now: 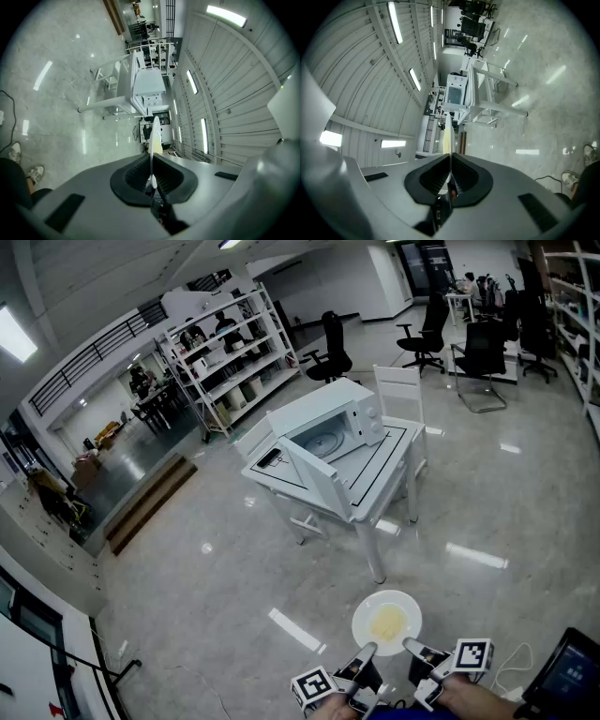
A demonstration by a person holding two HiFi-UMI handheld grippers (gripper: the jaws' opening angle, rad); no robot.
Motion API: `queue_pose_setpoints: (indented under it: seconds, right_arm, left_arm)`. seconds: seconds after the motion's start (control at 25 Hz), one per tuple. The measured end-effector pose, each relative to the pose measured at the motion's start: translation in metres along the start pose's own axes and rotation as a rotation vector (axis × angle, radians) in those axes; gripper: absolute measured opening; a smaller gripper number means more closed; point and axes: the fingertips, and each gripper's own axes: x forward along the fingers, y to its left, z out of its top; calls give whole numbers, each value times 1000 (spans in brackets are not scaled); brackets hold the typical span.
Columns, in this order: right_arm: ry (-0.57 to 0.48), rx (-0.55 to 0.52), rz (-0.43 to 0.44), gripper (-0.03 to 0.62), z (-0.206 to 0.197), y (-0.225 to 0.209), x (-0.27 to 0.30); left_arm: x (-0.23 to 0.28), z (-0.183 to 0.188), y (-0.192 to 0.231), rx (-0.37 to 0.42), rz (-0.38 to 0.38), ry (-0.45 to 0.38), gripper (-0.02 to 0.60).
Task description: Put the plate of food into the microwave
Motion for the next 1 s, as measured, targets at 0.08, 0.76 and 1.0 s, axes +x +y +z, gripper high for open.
queue_pose_setpoints:
  seconds: [0.08,0.76,1.0]
  right_arm:
    - [3,-11,-2,14,-2,3,-3]
    - [13,-108,-87,14,-1,-10,-24]
    - [-2,-45,4,14,3,-2,-21]
  left_arm:
    - [-1,-2,-3,17,-8,1,15]
    - [-3,-17,-8,-20,-26,2,15]
    - [6,-21,-11,-19,-37,0,15]
